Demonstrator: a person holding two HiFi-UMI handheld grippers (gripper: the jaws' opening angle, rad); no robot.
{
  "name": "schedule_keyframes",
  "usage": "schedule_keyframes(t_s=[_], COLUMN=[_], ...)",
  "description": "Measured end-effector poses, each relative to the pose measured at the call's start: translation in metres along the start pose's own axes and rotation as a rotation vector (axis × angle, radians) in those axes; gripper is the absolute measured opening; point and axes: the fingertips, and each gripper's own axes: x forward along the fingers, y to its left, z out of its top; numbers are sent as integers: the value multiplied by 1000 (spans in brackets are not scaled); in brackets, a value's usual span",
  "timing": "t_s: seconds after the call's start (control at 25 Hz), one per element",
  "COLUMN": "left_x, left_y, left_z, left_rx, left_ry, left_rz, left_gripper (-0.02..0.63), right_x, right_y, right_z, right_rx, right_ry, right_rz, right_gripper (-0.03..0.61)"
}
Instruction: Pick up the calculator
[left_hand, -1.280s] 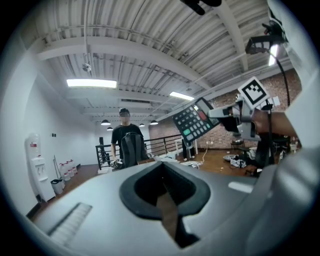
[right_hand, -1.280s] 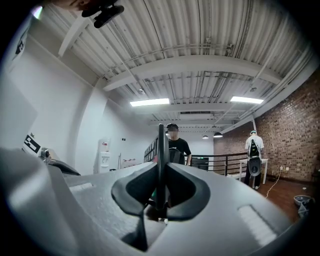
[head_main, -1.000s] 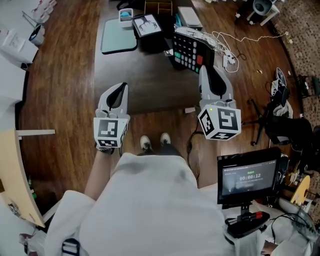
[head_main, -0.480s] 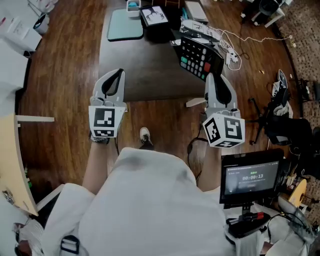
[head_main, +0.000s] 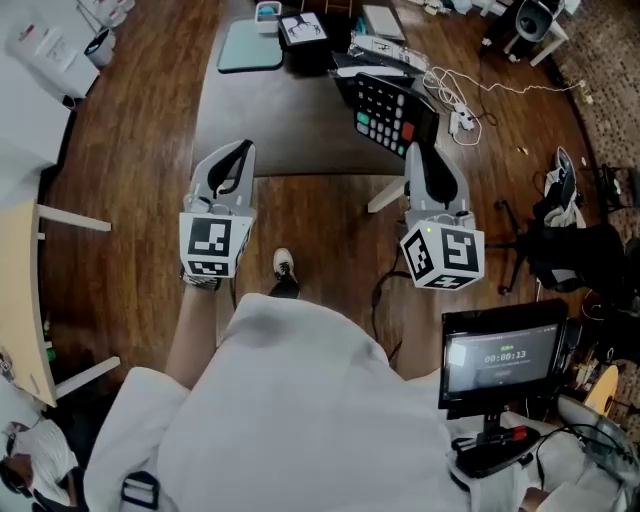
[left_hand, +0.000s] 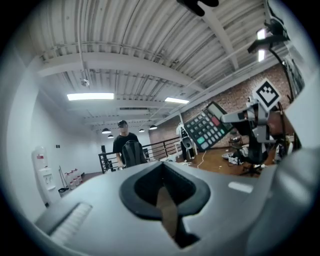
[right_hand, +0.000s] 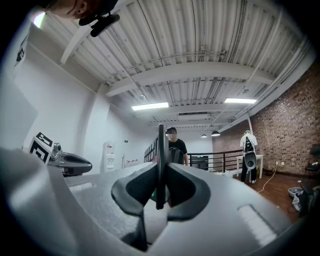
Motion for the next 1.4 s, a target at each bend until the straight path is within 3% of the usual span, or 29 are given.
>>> schedule_keyframes(t_s=[0.36,0.64,0.92,1.4], left_x=[-86,-142,-173,-187], left_y=[-102,-148,-160,-127], left_z=[10,26,25,33], left_rx=[25,41,56,13], left_ry=[-13,-19,-16,-55], left_rz=[7,1,-35,-34], left_gripper=[6,6,6,6], right_x=[-107,-175,-210,-213], right_y=[-11,2,30,58], right_z=[-18,-5,7,22], right_rx=[9,29,34,43], right_ry=[-8,-27,-44,-60], right_rz=[40,68,90,39], right_gripper=[52,52,52,52])
